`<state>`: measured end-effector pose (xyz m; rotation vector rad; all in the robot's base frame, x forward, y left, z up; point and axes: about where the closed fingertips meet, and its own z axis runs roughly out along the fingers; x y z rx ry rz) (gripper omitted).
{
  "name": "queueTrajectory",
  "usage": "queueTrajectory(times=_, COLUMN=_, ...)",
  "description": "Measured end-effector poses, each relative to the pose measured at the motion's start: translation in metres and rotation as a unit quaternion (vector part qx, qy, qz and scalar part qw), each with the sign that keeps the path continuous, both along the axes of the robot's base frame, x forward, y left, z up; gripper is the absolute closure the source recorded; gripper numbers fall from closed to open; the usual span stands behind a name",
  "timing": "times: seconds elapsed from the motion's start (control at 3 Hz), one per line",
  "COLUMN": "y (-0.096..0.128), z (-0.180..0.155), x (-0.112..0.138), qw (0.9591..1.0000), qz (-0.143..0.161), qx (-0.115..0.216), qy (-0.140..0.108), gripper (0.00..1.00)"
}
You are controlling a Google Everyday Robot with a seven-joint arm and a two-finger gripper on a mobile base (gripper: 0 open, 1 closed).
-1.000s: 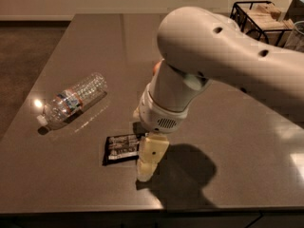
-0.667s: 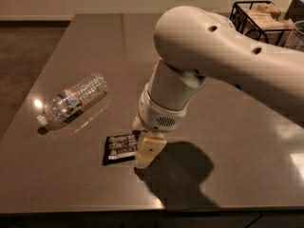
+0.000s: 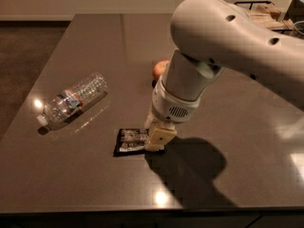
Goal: Move rxbar chocolate near apple
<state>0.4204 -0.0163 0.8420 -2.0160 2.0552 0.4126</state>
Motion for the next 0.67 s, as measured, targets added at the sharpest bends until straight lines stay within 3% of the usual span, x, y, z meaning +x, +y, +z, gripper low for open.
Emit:
queueTrajectory(times=0.33, y=-0.035, z=0.008, x=0.022, qw=0.9987, qz=-0.047, qx=-0.010, qy=-0.014, gripper=1.00)
queueTrajectory(times=0.67, y=-0.078, z=0.019, x=0.048, qw=0.9940, qz=-0.099, qx=-0.031, qy=-0.036, gripper=1.00)
